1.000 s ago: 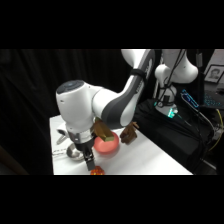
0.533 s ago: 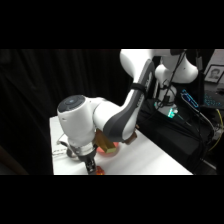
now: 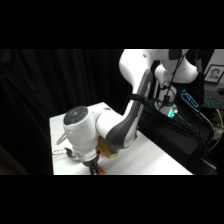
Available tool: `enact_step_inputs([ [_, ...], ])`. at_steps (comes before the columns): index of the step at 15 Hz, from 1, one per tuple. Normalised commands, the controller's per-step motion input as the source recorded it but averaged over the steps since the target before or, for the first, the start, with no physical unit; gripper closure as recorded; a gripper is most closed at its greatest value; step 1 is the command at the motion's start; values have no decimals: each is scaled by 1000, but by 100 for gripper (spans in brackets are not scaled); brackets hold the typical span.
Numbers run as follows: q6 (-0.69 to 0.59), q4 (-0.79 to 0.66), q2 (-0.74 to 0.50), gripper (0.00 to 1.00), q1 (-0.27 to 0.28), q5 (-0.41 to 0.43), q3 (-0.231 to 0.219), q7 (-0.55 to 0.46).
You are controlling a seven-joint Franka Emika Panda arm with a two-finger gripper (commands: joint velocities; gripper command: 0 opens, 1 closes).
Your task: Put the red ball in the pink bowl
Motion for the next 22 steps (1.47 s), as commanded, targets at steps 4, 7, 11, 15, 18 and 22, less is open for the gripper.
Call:
enact_step_inputs([
  [4,155,98,97,0,15,100,18,18],
  [7,127,84,82,0,14,101,14,10],
  [11,171,45,46,43,-5,110,36,-35],
  [15,109,-21,-39,77,20,82,0,-12],
  [18,21,-75,-122,98,35,61,-22,0],
  [22,-105,-102,-221,98,43,47,-31,1],
])
